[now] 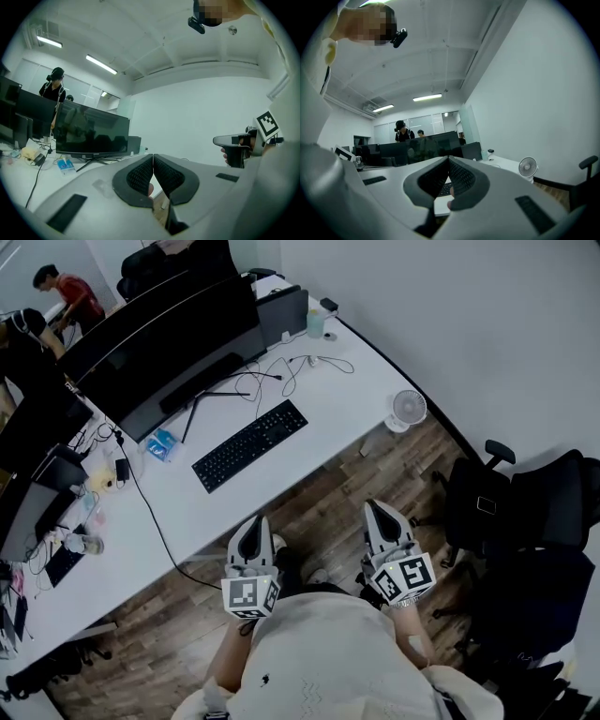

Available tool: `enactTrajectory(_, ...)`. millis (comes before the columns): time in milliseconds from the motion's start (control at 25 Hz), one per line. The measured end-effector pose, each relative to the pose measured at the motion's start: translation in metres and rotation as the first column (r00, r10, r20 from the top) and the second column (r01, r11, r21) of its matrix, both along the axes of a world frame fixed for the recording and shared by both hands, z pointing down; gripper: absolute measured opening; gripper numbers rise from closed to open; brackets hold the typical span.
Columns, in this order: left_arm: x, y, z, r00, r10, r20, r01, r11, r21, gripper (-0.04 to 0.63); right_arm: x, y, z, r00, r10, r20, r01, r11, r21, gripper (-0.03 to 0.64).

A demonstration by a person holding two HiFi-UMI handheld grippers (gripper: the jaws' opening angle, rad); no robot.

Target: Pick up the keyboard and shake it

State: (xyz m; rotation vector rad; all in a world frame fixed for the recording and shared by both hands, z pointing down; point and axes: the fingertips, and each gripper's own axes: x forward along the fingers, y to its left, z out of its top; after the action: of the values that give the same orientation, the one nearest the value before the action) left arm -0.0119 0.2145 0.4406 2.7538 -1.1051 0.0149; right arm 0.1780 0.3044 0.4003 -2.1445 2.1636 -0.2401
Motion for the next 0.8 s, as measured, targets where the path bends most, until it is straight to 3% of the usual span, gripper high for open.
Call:
enactTrajectory(280,0.005,-0.029,0.005,1.000,-0.031,-0.005,0.031,1.000,-0.001,0.014,0.008,-0.033,0.004,0.999,-0.032,-0.006,0.032,0.999,-0.013,0.001)
enactTrajectory(800,0.037,-0.125,0.009,0.997,-0.068,-0.025,0.068,0.997,-0.032,0.014,0.026,-0.141,-0.001,0.993,-0.116,-0.030,0.115,0.992,-0.043,0.002)
